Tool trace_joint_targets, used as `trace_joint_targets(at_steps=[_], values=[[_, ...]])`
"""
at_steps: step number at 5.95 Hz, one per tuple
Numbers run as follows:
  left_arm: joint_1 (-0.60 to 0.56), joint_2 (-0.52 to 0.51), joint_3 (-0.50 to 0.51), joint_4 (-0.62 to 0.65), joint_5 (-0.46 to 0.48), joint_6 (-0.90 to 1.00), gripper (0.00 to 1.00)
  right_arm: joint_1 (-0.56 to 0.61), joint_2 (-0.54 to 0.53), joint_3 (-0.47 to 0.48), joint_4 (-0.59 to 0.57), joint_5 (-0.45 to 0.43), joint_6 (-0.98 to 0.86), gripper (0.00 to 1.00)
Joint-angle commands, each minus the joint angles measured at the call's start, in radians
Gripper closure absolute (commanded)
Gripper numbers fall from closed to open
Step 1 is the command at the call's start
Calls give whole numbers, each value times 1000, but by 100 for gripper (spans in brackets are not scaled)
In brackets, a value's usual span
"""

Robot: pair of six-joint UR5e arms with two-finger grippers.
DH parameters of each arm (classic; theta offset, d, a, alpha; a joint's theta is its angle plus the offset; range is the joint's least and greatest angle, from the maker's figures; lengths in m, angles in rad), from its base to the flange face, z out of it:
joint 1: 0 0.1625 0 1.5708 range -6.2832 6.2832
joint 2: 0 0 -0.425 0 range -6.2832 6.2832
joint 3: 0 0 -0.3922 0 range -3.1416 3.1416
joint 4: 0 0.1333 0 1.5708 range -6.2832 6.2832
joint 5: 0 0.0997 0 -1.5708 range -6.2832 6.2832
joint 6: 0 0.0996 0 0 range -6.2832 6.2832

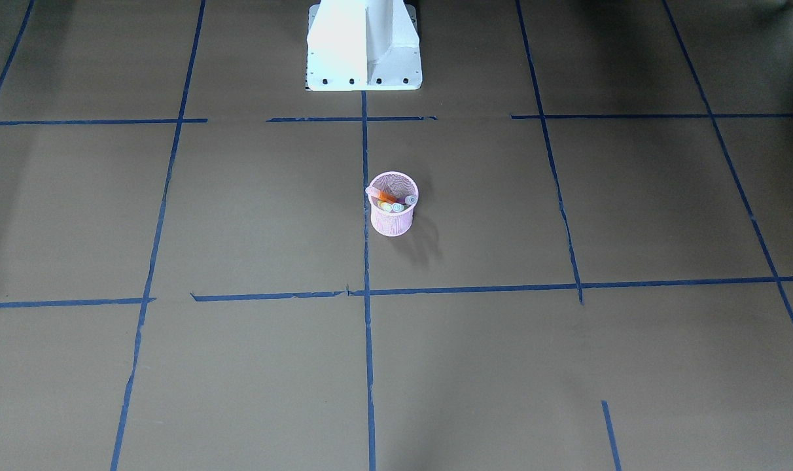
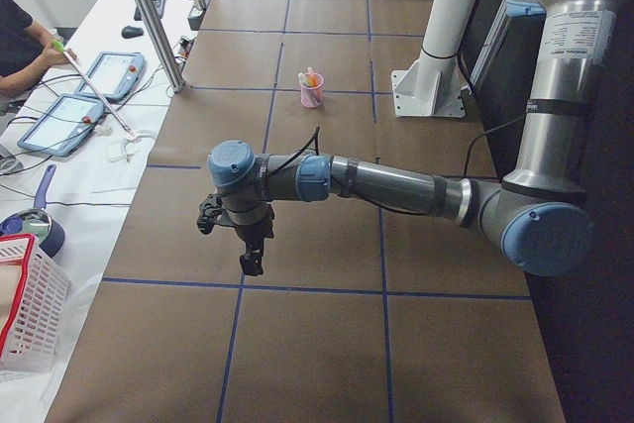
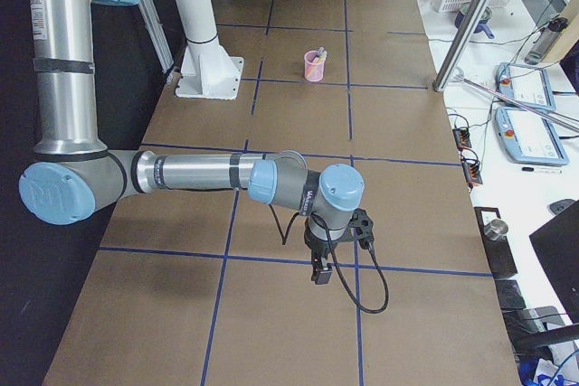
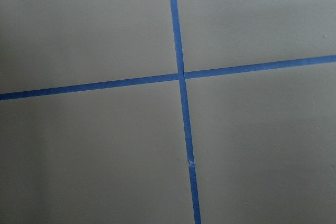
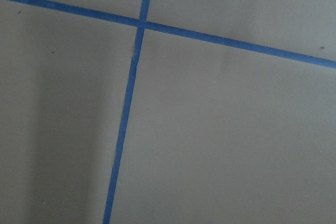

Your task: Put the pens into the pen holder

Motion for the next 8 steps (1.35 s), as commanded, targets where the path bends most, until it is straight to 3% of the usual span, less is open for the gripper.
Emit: trace_joint_targets(at_steps=[1,2,3,4,6,8], values=[[-1,34,-31,-5,0,-2,0,2,-69,119,-4,-28,9,0],[1,43,-30,-11,2,-2,0,5,-79,131,-8,-22,9,0],[1,43,-30,-26,-1,-4,0,21,-158,227,-14,-18,16,0],[1,46,-11,-30,-1,-19,0,21,-175,243,-22,-1,17,0],[-2,46,-19,-31,-4,-25,0,21,-169,197,-39,13,17,0],[-45,56,-31,-33,-224,-25,0,21,-174,191,-33,117,14,0]])
